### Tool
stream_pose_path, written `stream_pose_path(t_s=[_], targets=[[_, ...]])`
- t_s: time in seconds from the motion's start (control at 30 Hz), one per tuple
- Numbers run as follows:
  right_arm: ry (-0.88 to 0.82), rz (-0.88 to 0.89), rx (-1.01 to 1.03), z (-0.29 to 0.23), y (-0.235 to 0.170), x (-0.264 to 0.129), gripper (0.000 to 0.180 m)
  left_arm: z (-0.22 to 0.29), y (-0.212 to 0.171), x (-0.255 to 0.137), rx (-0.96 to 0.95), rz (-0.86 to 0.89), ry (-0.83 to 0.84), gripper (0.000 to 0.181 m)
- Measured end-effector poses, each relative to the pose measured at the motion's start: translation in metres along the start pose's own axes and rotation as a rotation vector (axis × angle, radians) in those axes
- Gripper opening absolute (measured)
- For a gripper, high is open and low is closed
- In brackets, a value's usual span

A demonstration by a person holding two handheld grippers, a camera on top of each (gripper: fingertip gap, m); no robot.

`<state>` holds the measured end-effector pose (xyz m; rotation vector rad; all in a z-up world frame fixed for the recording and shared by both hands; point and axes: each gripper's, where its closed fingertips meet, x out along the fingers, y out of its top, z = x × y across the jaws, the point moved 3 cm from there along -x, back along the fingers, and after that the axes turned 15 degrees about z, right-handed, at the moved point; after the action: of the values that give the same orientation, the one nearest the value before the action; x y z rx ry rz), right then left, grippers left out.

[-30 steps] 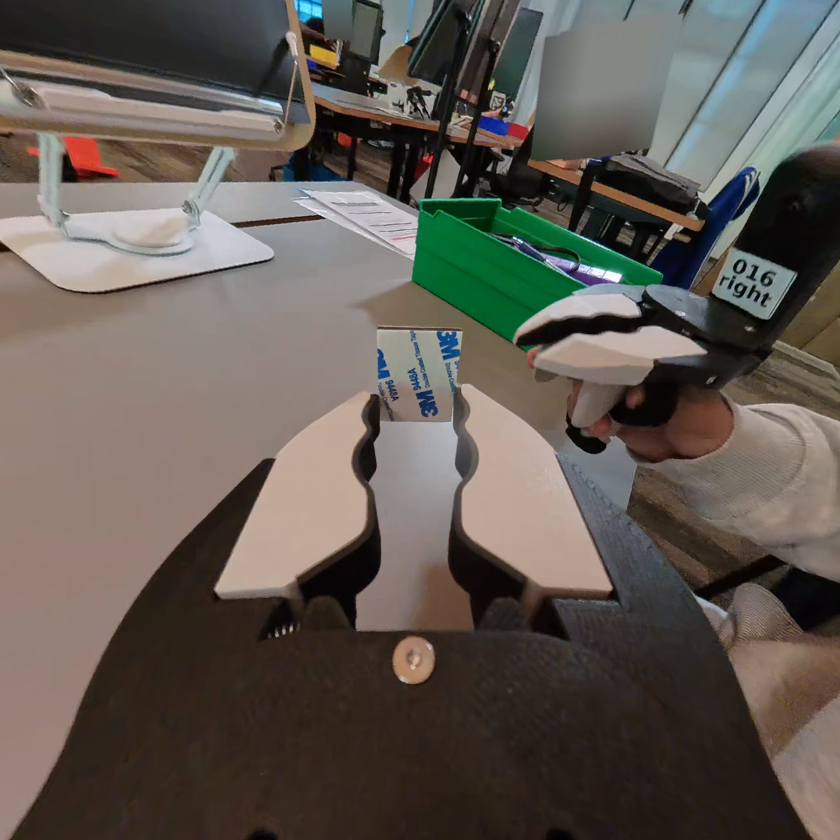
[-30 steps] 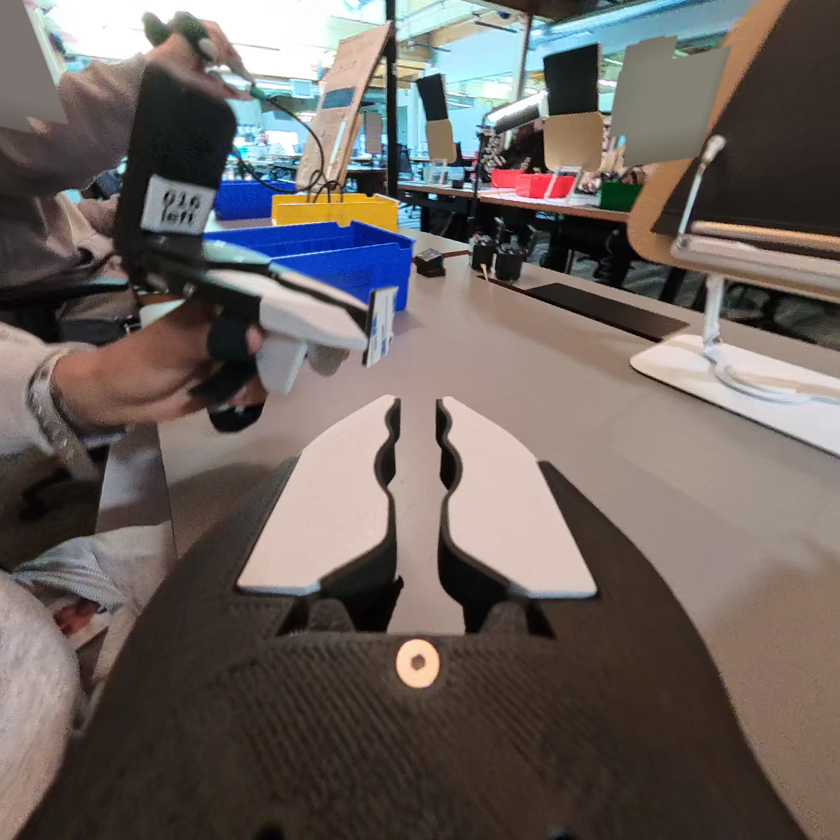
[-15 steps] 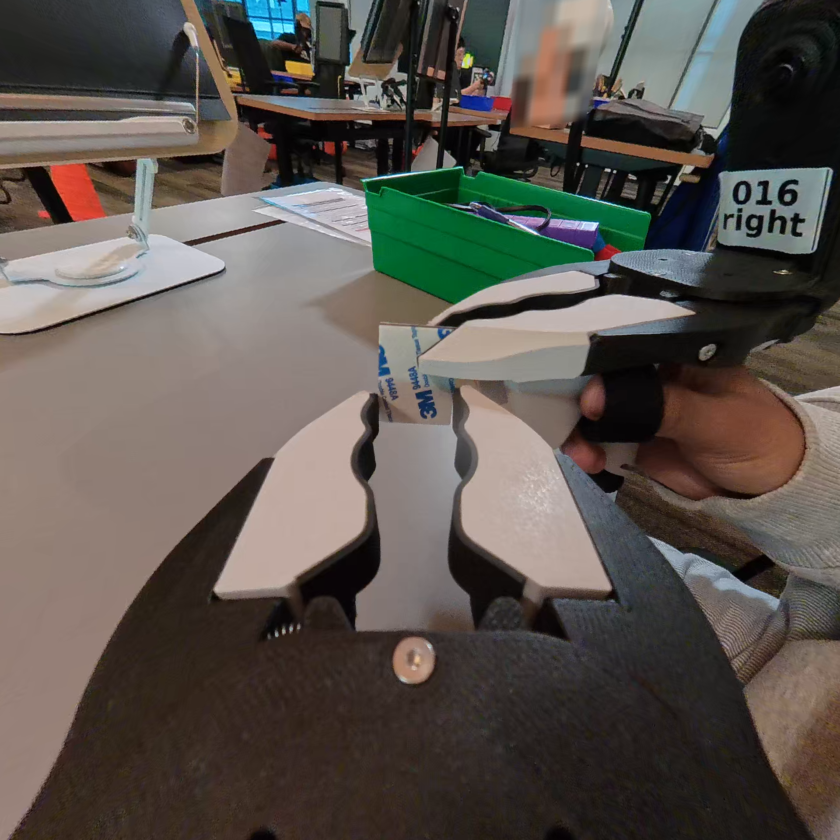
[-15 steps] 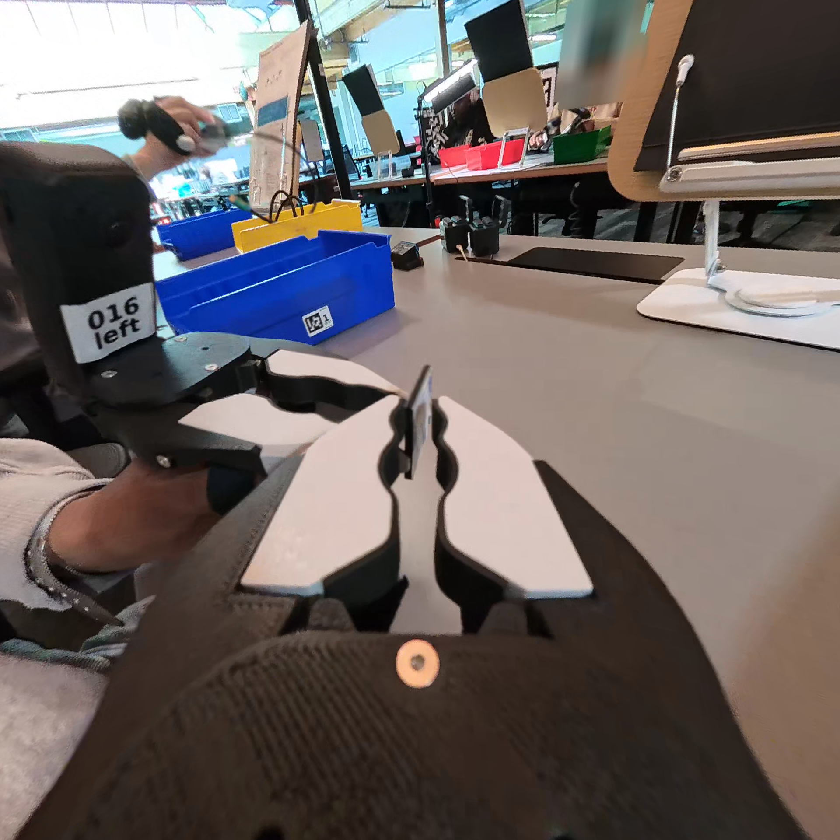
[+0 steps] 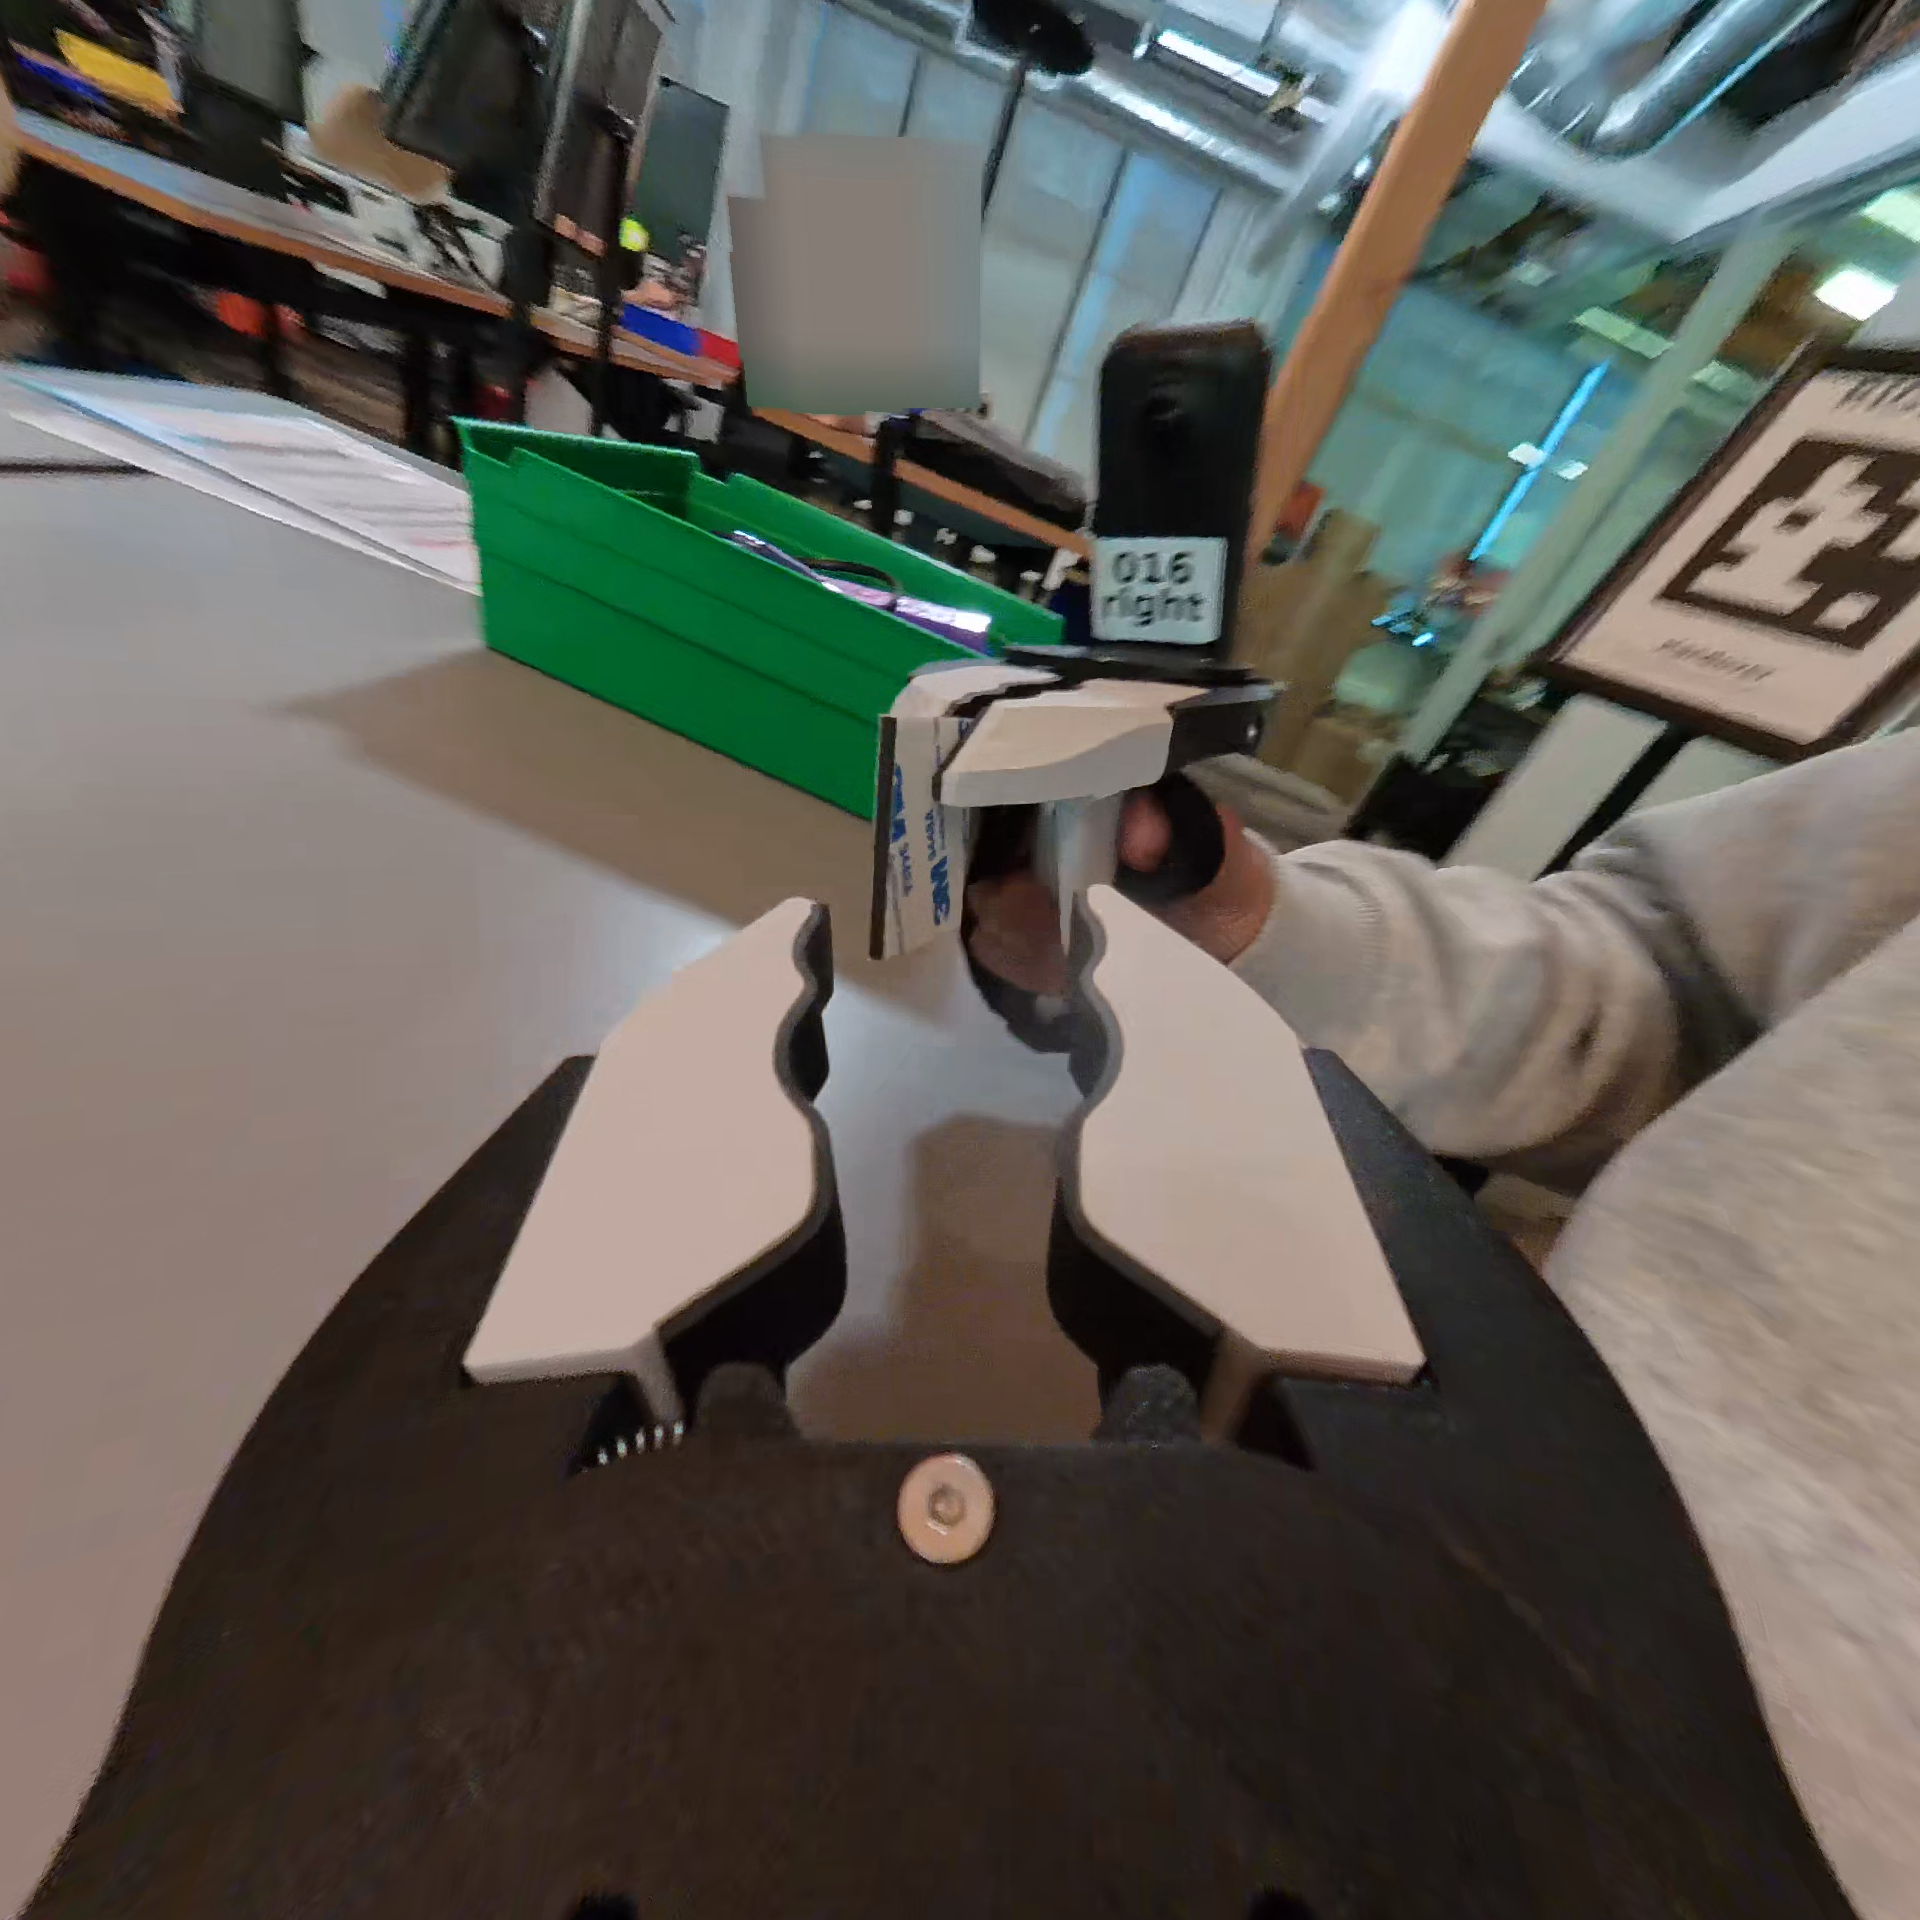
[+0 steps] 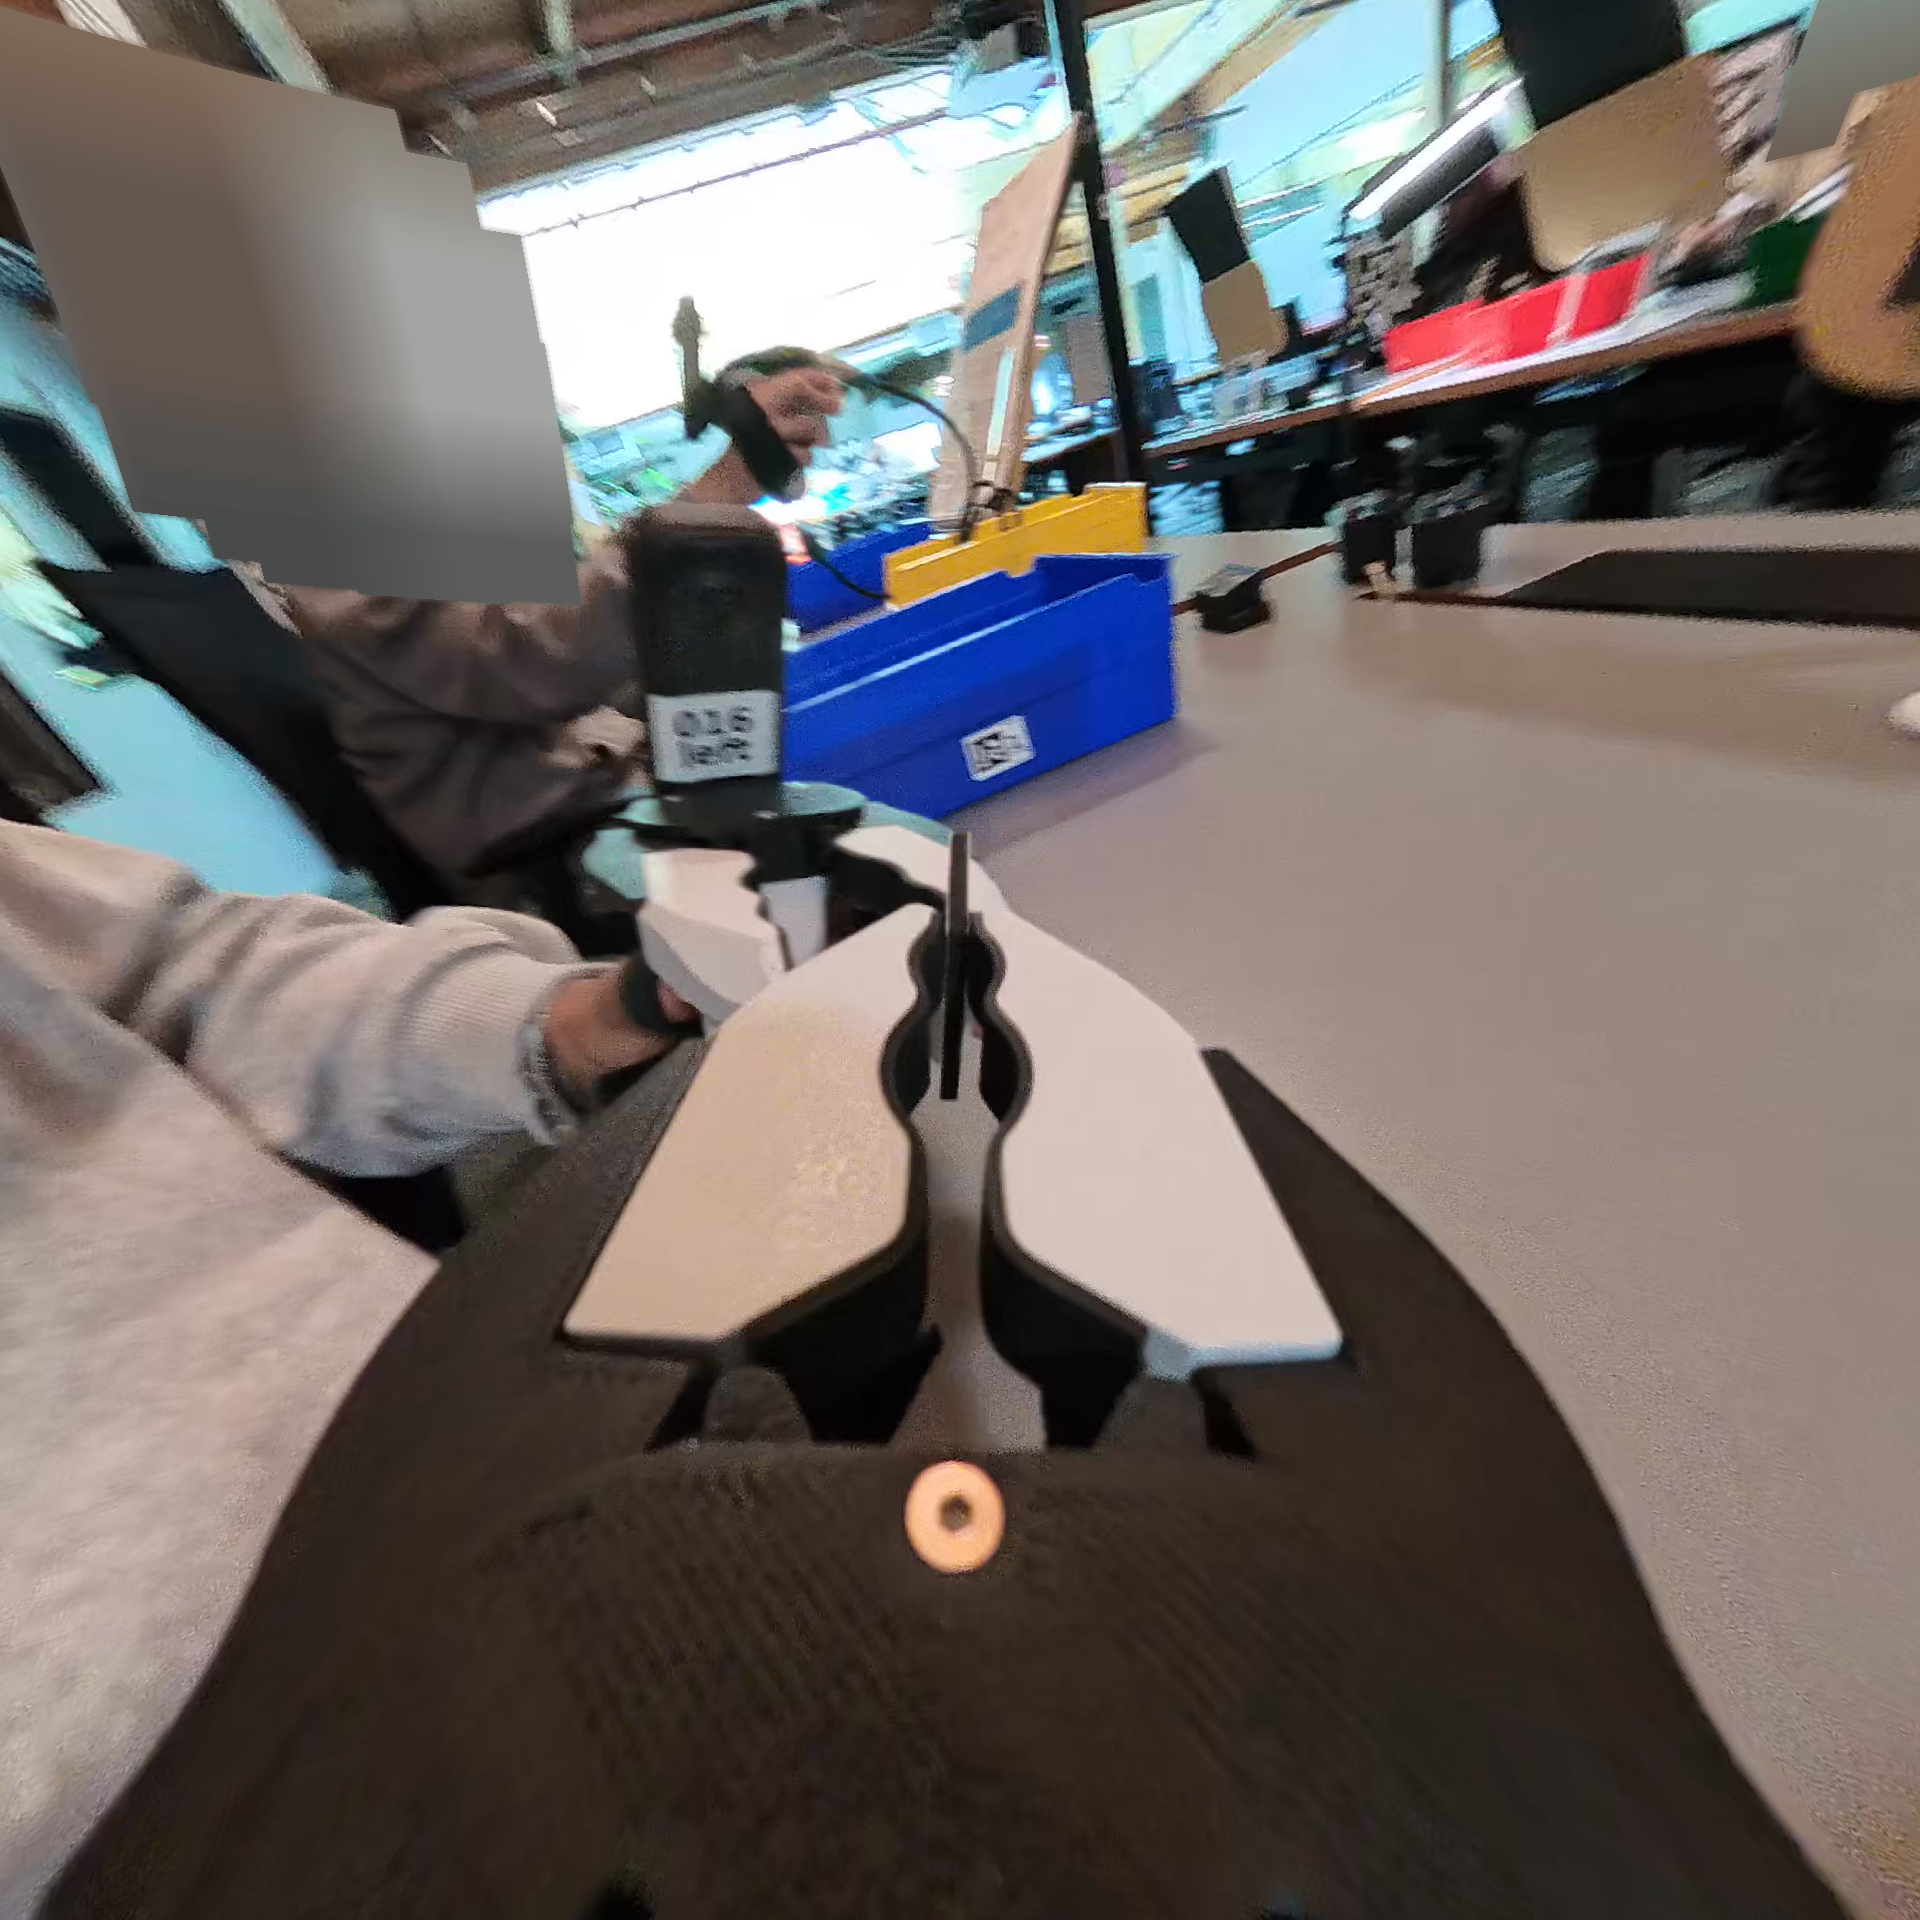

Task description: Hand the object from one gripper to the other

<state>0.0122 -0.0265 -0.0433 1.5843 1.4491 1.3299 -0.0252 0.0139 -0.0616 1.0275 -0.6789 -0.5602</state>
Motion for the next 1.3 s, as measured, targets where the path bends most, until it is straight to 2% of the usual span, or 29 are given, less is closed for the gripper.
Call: stream_pose_path(t_s=[0.07,0.23,0.5,0.7,0.87,0.97,1.1,1.23,1.3], targets=[[0.046,0.013,0.088,-0.004,0.000,0.001,0.004,0.000,0.001,0.000,-0.074,0.026,-0.025,0.043],[0.077,-0.016,0.081,-0.009,-0.004,0.002,0.004,0.001,0.003,-0.004,-0.194,0.036,-0.085,0.015],[0.052,-0.048,0.013,-0.008,-0.011,0.005,0.009,0.000,0.001,-0.005,-0.347,0.032,-0.125,0.005],[0.034,0.000,-0.265,-0.004,-0.002,0.004,0.055,-0.012,0.006,-0.011,-0.488,0.087,-0.093,0.005],[0.075,-0.096,-0.598,-0.011,-0.017,0.008,0.075,-0.021,0.007,-0.017,-0.698,0.128,-0.104,0.005],[0.093,-0.158,-0.711,-0.014,-0.029,0.011,0.076,-0.020,0.003,-0.017,-0.738,0.103,-0.115,0.005],[0.100,-0.175,-0.763,-0.015,-0.032,0.011,0.075,-0.014,-0.001,-0.013,-0.742,0.051,-0.143,0.005],[0.116,-0.161,-0.746,-0.016,-0.030,0.010,0.069,-0.009,-0.005,-0.011,-0.760,0.021,-0.169,0.005],[0.127,-0.164,-0.745,-0.017,-0.031,0.009,0.059,-0.008,-0.006,-0.010,-0.768,0.017,-0.178,0.005]])
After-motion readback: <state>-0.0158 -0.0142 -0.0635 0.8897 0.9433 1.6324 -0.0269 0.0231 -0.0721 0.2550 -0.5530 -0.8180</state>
